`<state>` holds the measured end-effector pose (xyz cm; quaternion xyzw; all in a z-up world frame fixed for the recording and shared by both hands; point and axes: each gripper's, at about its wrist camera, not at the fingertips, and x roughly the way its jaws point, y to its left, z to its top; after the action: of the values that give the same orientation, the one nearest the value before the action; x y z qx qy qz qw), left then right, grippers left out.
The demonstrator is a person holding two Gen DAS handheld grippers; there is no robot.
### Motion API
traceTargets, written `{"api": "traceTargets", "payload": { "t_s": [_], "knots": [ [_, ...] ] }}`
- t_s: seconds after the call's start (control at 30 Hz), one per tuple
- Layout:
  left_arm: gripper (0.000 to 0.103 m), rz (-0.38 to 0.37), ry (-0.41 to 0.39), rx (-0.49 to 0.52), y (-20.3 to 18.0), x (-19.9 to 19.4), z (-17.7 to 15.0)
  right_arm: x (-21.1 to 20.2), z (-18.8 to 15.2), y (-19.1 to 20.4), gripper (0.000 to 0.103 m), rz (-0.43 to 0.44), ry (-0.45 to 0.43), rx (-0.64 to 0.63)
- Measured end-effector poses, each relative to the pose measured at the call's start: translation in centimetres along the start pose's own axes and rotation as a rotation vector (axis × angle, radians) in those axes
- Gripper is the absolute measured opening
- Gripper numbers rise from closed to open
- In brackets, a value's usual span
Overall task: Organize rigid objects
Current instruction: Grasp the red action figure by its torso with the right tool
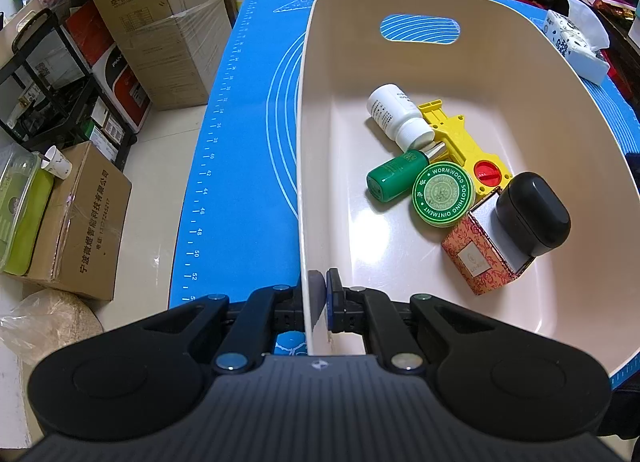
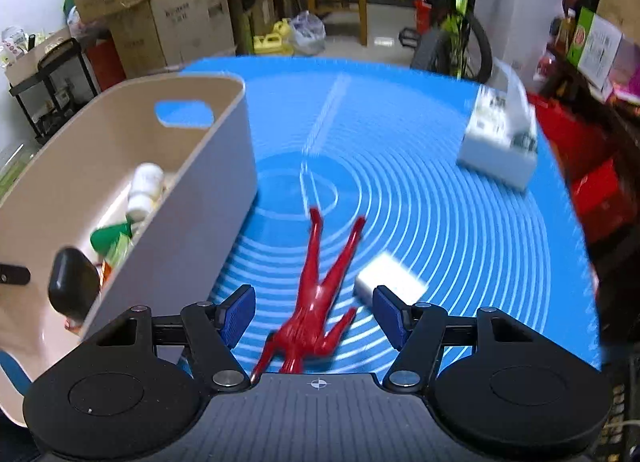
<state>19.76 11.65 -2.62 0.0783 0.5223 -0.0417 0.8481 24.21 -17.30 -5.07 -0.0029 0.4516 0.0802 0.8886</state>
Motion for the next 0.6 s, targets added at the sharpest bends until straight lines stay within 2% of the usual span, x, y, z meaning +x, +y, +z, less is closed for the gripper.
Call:
{"api": "traceTargets", "payload": {
  "t_s": [0.33,0.57,0.6],
  "knots": [
    [0.009,0.000,0.001,0.006,0.1,0.1,0.1,3.9,-0.5,-0.3,0.071,-0.014,0.052,0.108],
    [0.008,0.000,0.000,0.006,0.1,0.1,0.2,5.6,-0.4,-0.1,0.057,-0.052,0.072,0.105],
    [0.008,0.000,-0.001,0.005,0.1,0.1,0.2,5.7,-0.4,0.1,0.051,-0.060,0.071,0.097]
  ]
}}
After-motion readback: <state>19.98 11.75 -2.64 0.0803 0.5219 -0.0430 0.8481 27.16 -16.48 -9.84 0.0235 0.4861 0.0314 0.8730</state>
